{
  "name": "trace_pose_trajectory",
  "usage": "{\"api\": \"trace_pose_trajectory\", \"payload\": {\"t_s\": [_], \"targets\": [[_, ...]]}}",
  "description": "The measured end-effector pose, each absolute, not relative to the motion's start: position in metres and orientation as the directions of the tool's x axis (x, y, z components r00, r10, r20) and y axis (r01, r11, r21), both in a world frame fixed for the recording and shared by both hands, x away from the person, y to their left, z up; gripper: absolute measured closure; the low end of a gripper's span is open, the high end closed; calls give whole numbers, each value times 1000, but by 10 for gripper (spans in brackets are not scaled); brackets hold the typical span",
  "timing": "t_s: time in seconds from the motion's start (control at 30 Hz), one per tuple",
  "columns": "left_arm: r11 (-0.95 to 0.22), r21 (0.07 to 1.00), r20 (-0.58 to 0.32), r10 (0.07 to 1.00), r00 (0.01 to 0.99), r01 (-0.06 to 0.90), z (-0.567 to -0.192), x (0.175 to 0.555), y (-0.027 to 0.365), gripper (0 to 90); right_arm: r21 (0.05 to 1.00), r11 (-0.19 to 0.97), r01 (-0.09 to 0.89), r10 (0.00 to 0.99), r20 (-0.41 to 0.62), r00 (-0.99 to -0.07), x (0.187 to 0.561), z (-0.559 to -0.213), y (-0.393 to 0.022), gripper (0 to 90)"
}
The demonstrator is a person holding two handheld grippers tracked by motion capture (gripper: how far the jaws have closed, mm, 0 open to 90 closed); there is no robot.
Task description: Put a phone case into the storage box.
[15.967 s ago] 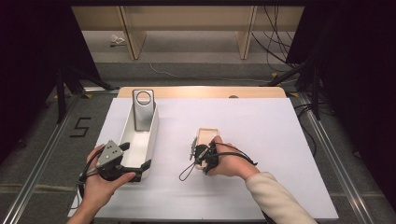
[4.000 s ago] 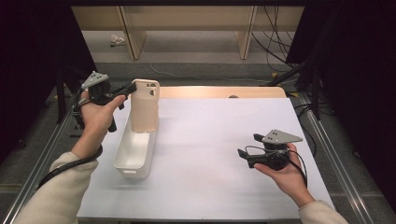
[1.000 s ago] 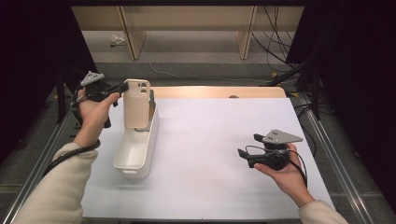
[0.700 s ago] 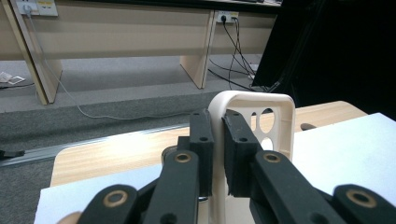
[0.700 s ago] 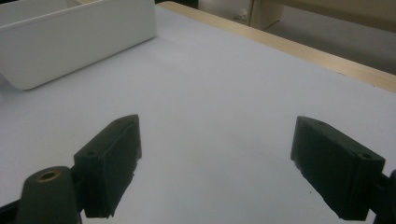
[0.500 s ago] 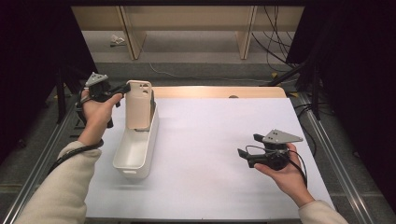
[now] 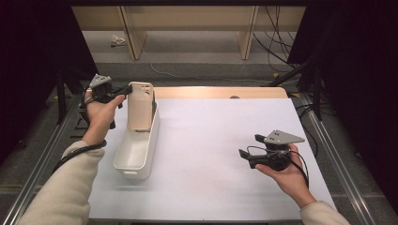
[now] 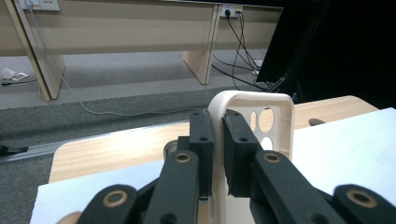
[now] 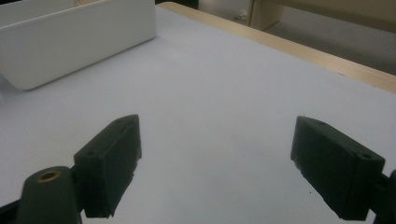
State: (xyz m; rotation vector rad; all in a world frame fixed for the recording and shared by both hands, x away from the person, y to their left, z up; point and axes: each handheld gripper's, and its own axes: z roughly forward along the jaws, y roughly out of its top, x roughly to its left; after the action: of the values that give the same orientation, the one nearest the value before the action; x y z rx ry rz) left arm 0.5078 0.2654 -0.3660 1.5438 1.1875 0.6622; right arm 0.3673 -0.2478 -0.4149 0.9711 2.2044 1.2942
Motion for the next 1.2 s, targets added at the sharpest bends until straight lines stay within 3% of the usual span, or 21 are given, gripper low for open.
{"api": "trace_pose_trajectory", "payload": {"t_s": [1.2], "targets": [[12, 917, -157, 930, 333, 399, -393, 517, 263, 824, 874, 323, 363, 735, 9, -678, 368, -415, -248, 171]]}}
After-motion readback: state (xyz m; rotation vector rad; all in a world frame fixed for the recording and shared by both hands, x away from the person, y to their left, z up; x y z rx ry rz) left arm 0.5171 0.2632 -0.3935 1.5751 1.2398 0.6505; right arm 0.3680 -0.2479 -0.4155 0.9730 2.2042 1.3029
